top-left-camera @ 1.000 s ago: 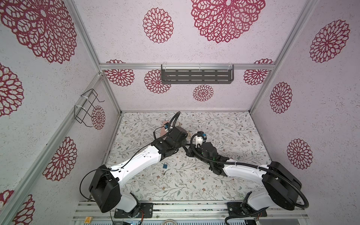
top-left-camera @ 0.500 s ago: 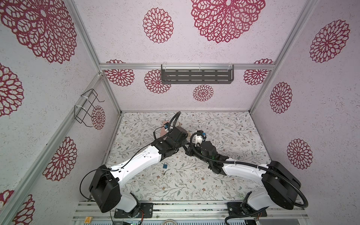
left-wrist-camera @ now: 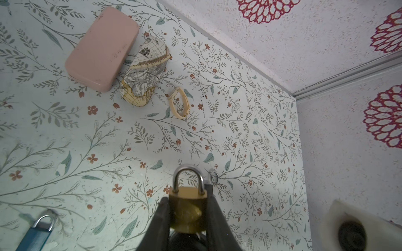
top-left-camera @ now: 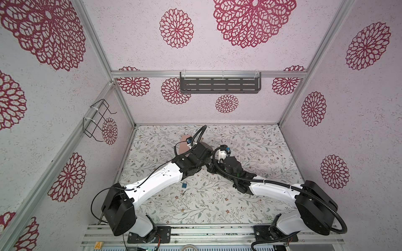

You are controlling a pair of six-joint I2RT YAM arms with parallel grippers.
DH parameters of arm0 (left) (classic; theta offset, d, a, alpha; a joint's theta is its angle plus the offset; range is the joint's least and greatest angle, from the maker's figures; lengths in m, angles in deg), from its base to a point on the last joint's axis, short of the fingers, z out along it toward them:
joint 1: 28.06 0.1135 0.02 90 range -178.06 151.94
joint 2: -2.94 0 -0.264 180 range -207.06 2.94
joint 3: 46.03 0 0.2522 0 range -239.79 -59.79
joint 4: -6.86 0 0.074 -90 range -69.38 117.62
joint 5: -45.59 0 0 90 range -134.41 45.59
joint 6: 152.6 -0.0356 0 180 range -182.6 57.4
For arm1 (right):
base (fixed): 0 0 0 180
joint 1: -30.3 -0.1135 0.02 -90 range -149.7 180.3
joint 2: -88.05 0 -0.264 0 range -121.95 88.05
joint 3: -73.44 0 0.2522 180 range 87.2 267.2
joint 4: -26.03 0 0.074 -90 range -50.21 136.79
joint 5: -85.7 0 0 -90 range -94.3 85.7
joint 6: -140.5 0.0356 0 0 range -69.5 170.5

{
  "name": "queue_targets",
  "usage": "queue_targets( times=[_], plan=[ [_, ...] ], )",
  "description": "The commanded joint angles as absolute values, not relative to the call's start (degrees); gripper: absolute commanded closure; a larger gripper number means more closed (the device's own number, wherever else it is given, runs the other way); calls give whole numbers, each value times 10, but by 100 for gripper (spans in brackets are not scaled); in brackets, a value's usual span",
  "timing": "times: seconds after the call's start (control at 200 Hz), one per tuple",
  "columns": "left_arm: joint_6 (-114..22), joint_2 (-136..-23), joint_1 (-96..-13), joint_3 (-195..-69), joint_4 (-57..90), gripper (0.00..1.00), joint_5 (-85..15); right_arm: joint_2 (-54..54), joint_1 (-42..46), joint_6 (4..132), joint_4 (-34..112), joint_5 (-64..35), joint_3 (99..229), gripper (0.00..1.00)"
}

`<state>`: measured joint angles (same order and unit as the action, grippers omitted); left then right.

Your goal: Unlock with the key

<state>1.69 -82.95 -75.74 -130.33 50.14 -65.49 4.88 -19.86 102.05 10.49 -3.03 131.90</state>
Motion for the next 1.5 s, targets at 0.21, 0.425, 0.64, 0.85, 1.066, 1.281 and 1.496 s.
queue_targets(
  times=[0.21,0.425,0.64,0.85,1.066,1.281,1.496],
  plan=[
    [8,-814,-769,-1298,514,100,-617,79,-187,988,69,-15,1356,100],
    [7,-801,-749,-1313,507,100,-661,90,-187,979,62,-26,1317,80],
    [3,-789,-738,-1317,504,100,-683,105,-188,971,44,-40,1281,74],
    [8,-782,-738,-1311,492,100,-681,96,-187,960,14,-63,1280,74],
    [10,-773,-738,-1300,482,100,-673,90,-186,949,-4,-64,1293,76],
    [10,-768,-738,-1295,475,100,-664,74,-182,946,-6,-68,1306,78],
    [12,-767,-739,-1289,474,100,-662,71,-181,940,-24,-78,1309,77]
  ],
)
